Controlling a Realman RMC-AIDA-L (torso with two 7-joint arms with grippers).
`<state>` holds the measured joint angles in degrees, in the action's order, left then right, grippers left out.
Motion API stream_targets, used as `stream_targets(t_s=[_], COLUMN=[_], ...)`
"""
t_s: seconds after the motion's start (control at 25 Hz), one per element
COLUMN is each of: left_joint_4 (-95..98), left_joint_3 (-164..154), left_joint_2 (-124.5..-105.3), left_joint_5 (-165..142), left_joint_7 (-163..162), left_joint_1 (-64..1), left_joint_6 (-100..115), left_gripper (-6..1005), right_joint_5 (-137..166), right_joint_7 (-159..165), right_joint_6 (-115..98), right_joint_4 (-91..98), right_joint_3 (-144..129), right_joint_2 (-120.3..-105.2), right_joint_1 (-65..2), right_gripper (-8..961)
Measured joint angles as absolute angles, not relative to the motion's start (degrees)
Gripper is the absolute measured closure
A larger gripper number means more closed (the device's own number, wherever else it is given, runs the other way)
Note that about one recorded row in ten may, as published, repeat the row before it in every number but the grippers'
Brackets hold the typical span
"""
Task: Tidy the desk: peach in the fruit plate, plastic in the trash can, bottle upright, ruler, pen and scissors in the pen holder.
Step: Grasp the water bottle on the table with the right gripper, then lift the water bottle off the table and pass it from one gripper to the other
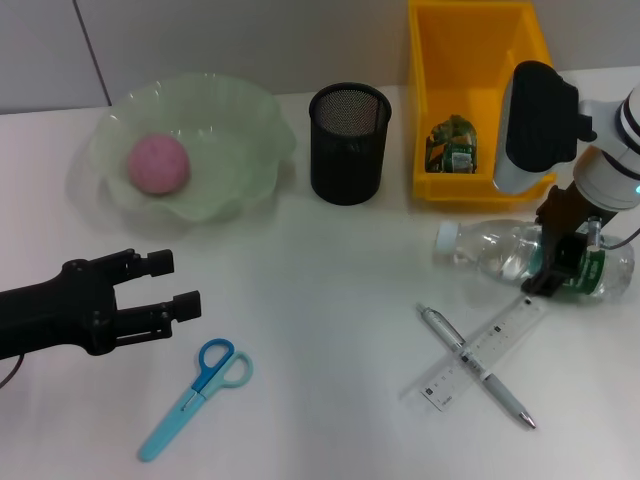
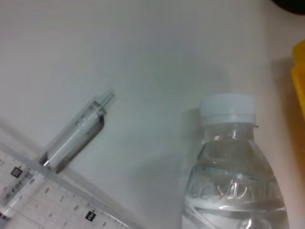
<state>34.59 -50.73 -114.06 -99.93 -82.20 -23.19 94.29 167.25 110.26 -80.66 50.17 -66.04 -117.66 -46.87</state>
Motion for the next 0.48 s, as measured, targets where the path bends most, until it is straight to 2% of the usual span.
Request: stream_targets(t_s=[0.48], left_joint_4=[34.9], left_joint_3=[-50.4], left_joint_2=[-114.01], left_joint_5=[-99.9], left_joint_7=[-82.5], left_joint_1=[-23.1], left_joint_6=[94.9], left_gripper=[277], right_joint_5=[165.2], right_joint_7=[109.4], right_joint_6=[-86.4], right_joint_4=[58.5], right_joint_3=[-63.6], right_joint_2=[-118.20], right_joint_1=[-46.5], right_gripper=[232])
